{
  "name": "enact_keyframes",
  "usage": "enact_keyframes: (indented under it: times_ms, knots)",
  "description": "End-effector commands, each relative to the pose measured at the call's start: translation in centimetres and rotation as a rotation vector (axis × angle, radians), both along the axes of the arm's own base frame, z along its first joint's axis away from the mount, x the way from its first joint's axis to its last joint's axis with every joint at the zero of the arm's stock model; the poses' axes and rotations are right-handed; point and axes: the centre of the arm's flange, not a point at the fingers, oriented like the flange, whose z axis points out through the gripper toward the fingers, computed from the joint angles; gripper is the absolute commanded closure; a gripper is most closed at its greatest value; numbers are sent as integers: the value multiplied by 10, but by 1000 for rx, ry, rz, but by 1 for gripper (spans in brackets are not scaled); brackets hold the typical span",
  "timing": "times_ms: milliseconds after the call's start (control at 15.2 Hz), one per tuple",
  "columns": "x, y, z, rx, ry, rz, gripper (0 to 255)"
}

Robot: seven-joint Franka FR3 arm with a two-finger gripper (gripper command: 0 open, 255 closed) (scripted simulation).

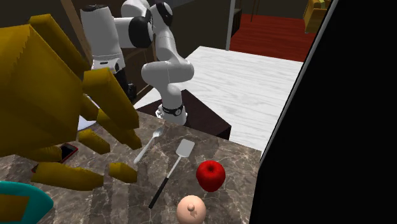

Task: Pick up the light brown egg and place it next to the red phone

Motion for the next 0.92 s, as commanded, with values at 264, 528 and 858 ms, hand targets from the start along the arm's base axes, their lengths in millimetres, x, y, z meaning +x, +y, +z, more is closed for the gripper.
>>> enact_keyframes:
  times_ms: [264,528,858]
  knots:
    - [-57,-54,1,0,1,1,255]
    - [-95,-90,1,0,1,1,255]
    - [-143,-136,1,0,1,1,255]
